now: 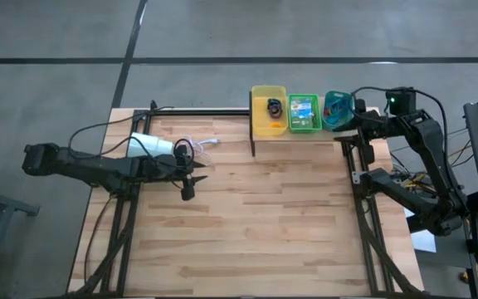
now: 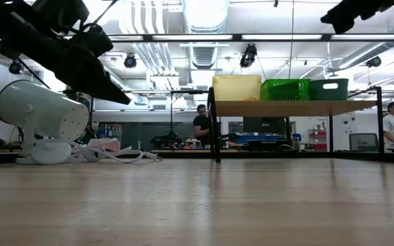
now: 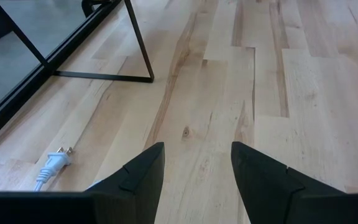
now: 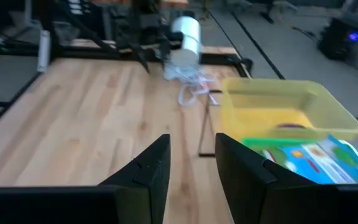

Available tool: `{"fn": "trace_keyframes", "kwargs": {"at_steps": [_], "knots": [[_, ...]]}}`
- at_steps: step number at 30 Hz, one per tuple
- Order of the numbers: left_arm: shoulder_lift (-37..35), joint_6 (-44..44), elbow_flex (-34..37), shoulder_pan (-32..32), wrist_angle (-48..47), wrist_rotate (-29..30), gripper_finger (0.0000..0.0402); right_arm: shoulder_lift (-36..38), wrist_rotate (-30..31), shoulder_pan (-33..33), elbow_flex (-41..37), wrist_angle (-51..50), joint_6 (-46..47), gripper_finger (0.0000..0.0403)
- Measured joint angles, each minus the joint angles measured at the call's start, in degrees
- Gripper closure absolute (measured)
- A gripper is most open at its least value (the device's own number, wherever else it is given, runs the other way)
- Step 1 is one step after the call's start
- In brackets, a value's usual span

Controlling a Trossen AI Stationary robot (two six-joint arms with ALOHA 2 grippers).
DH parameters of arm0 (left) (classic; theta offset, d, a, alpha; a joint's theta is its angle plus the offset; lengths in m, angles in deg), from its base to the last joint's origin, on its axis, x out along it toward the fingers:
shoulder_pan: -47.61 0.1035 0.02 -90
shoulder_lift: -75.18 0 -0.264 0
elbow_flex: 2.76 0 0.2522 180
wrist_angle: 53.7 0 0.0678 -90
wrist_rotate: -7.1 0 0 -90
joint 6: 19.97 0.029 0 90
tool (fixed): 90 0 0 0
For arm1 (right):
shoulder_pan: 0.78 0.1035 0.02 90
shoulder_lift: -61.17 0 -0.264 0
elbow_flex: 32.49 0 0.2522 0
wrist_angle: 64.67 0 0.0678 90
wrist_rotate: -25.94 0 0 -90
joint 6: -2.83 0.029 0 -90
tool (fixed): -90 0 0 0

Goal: Pick & Place Office Desk Supplies
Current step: Return to Home Position

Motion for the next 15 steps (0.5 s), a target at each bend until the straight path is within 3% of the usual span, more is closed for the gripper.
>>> {"fn": "trace_keyframes", "kwargs": {"at_steps": [8, 12, 15], "knots": [[0.0, 0.0, 0.0, 0.02, 0.01, -0.01, 0.0212, -0.03, -2.54, 5.33, -2.17, 0.88, 0.01, 0.0306], [0.0, -0.01, -0.01, 0.0, 0.0, -0.01, 0.0212, 0.24, -2.54, 8.83, -5.4, 5.7, 0.79, 0.0322], [0.0, 0.0, 0.0, 0.02, 0.01, -0.02, 0.0212, 0.36, -2.54, 11.87, -8.07, 12.37, 7.08, 0.0331]]}}
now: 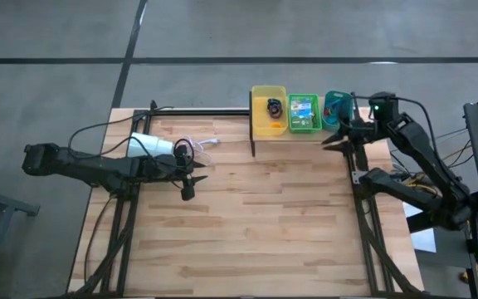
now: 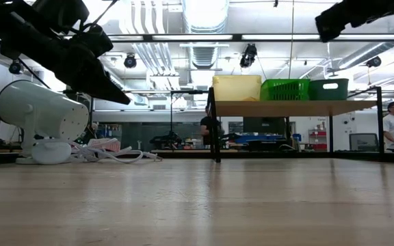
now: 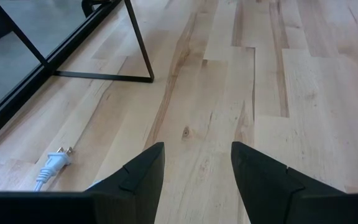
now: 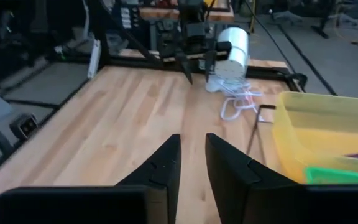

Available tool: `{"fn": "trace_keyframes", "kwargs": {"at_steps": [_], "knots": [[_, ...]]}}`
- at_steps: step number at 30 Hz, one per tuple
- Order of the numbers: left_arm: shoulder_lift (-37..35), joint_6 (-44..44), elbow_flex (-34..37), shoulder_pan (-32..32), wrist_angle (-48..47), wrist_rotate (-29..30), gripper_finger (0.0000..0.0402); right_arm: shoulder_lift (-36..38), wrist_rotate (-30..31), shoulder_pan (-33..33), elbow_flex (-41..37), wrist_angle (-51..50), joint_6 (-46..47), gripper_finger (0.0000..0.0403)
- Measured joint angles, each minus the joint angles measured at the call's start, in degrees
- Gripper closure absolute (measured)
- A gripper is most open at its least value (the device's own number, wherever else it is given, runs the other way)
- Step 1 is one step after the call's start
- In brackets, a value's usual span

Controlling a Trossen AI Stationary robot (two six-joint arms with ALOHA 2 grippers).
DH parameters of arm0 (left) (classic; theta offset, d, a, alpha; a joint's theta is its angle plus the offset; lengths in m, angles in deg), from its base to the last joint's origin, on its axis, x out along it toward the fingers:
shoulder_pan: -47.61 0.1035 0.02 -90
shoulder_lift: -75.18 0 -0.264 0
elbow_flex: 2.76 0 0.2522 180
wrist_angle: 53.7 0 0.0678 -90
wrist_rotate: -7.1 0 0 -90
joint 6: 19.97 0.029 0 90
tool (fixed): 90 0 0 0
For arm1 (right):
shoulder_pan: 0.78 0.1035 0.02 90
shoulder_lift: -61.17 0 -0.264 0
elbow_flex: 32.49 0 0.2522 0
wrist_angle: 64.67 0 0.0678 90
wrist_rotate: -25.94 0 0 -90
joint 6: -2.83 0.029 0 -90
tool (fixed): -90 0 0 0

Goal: Pick & Place Office Desk Supplies
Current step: Return to Home Position

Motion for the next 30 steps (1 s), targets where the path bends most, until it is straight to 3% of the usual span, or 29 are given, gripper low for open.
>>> {"fn": "trace_keyframes", "kwargs": {"at_steps": [7, 19, 30], "knots": [[0.0, 0.0, 0.0, 0.0, 0.0, 0.0, 0.0212, -0.21, 5.38, 7.8, -6.59, 18.59, 11.5, 0.0347], [0.0, -0.01, 0.0, -0.01, -0.01, 0.02, 0.0212, -4.44, 29.56, 26.96, -13.63, 40.5, 18.57, 0.0368], [0.0, 0.0, 0.0, -0.01, 0.0, 0.02, 0.0212, -16.55, 47.32, 40.9, -15.19, 58.51, 23.93, 0.0371]]}}
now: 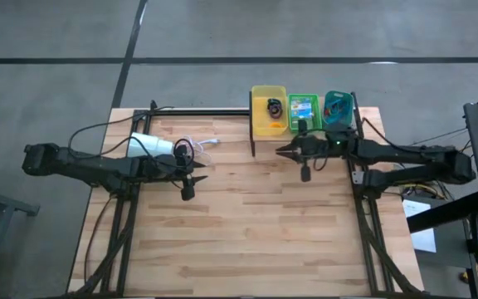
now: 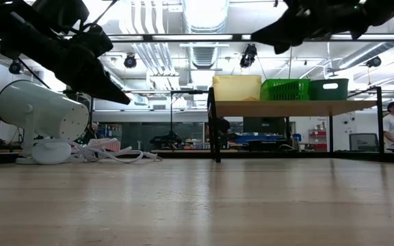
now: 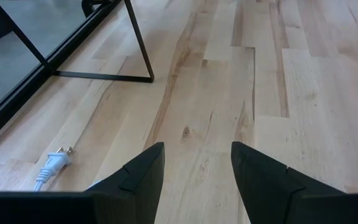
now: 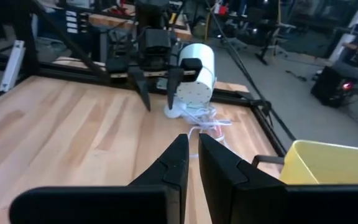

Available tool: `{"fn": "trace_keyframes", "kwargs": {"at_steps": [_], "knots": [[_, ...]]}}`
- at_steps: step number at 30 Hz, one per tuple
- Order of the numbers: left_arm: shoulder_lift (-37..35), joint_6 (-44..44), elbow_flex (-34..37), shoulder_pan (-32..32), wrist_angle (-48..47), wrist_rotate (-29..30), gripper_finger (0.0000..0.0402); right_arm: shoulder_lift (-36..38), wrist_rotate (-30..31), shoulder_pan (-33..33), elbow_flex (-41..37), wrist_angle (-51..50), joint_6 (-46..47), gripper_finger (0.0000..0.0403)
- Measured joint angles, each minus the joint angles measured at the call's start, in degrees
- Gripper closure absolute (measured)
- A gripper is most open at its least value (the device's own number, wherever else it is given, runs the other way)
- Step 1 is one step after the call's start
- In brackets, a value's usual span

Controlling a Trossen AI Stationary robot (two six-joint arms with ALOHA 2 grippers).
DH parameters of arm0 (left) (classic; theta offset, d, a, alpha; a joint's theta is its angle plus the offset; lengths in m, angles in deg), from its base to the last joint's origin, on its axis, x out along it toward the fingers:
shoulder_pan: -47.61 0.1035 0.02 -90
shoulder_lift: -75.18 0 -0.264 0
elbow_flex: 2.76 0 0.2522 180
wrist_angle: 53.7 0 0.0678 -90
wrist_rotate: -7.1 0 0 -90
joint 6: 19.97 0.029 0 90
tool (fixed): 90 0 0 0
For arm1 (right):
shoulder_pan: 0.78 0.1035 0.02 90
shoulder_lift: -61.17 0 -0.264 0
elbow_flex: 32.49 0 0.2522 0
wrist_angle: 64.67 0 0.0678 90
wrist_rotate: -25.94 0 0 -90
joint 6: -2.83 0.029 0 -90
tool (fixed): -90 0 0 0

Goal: Pick & Place Office Desk Supplies
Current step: Return to Home Position

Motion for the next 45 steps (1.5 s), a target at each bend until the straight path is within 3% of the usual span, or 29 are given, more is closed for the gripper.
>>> {"fn": "trace_keyframes", "kwargs": {"at_steps": [11, 23, 29, 34, 45], "knots": [[0.0, 0.0, 0.0, 0.01, 0.0, -0.01, 0.0212, -12.86, 2.02, 4.38, -0.02, 14.19, 0.02, 0.0371], [-0.02, 0.0, 0.0, 0.0, 0.0, 0.0, 0.0212, -29.99, 1.69, 6.85, 0.0, 37.64, 0.02, 0.0394], [-0.02, 0.0, 0.0, 0.0, 0.0, -0.01, 0.0212, -37.44, 1.66, 7.79, -0.04, 41.64, 0.26, 0.0395], [-0.02, 0.0, 0.0, 0.01, -0.02, -0.02, 0.0212, -39.55, 1.81, 9.36, -3.09, 43.9, 0.0, 0.0395], [-0.02, 0.0, -0.01, 0.02, -0.18, 0.0, 0.0212, -37.81, 8.36, 11.24, -20.64, 69.42, 1.62, 0.0395]]}}
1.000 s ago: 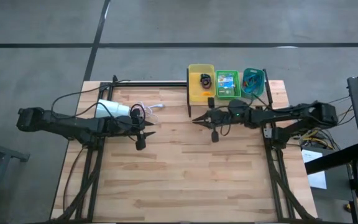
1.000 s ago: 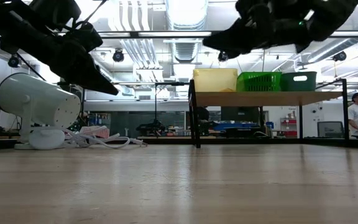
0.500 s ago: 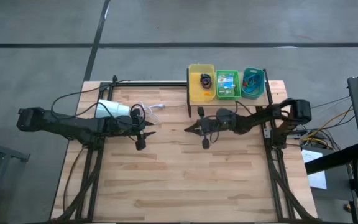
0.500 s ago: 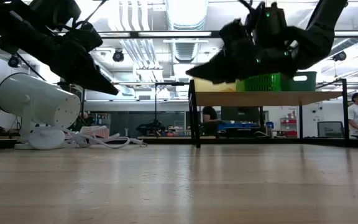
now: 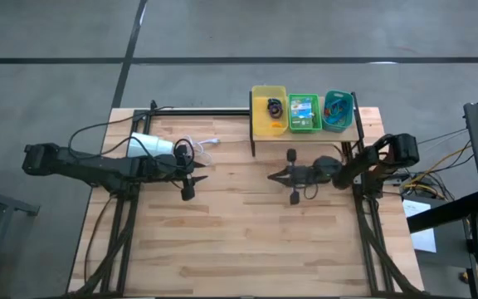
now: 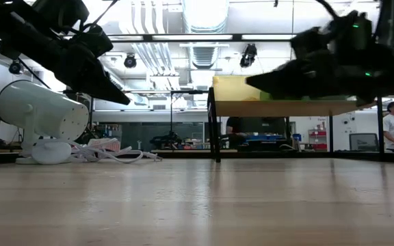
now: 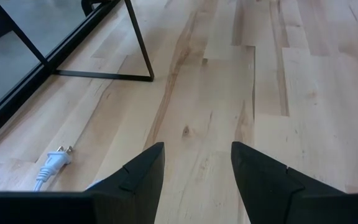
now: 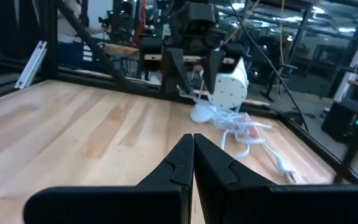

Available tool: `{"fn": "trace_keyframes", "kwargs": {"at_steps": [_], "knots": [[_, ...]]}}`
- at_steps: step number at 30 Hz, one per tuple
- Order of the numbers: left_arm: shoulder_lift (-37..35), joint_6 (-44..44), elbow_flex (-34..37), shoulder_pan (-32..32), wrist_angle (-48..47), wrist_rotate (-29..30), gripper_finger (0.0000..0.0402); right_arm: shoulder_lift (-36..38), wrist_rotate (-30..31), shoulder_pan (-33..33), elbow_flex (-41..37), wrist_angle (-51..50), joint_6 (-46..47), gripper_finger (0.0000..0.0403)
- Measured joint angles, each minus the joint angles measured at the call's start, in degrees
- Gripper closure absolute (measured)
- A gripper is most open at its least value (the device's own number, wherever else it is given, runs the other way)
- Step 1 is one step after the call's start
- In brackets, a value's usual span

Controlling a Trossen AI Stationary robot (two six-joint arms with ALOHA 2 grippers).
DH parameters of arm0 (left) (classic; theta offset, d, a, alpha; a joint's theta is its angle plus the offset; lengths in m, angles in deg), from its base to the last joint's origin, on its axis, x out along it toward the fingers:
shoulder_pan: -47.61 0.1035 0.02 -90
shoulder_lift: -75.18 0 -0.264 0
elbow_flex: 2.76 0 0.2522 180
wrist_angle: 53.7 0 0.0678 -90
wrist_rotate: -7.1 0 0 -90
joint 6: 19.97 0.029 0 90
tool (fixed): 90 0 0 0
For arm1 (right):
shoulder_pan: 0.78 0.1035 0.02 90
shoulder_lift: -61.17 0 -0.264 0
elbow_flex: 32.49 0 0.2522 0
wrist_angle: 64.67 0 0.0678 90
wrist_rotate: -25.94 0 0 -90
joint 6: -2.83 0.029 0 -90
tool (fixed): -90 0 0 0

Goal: Pick & Place Office Desk Supplies
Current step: Return to Home Position

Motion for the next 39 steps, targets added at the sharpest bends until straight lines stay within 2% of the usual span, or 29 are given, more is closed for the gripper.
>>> {"fn": "trace_keyframes", "kwargs": {"at_steps": [6, 12, 17, 24, 28, 30, 32, 34, 39], "knots": [[0.0, 0.0, 0.01, -0.01, -0.01, 0.0, 0.0212, 2.97, 3.57, 0.85, -7.64, 2.2, 0.76, 0.0395], [0.0, 0.0, -0.01, -0.02, -0.43, -0.02, 0.0212, 8.18, 12.27, 5.64, -13.2, 2.53, 0.79, 0.0395], [0.0, 0.0, -0.01, -0.02, -0.75, -0.02, 0.0212, 12.86, 22.75, 11.63, -13.55, -1.79, 0.79, 0.0395], [0.0, -0.01, -0.01, -0.02, -1.24, 0.0, 0.0212, 19.86, 40.74, 22.61, -13.55, -12.6, -0.68, 0.0395], [0.0, 0.0, -0.01, -0.02, -1.28, 0.0, 0.0212, 24.75, 51.09, 31.28, -13.55, -16.59, -7.9, 0.0395], [0.0, 0.0, -0.01, 0.0, -1.3, -0.01, 0.0212, 27.15, 53.51, 34.68, -13.53, -15.94, -13.1, 0.0395], [0.0, 0.0, -0.01, -0.02, -1.28, 0.0, 0.0212, 30.43, 52.88, 36.15, -13.52, -14.77, -16.09, 0.0395], [0.0, 0.0, -0.01, -0.02, -1.31, -0.02, 0.0212, 34.08, 47.93, 36.16, -13.5, -14.31, -16.3, 0.0395], [0.0, 0.0, -0.01, -0.02, -1.3, -0.02, 0.0212, 41.47, 26.8, 32.65, -13.42, -17.95, -17.86, 0.0395]]}}
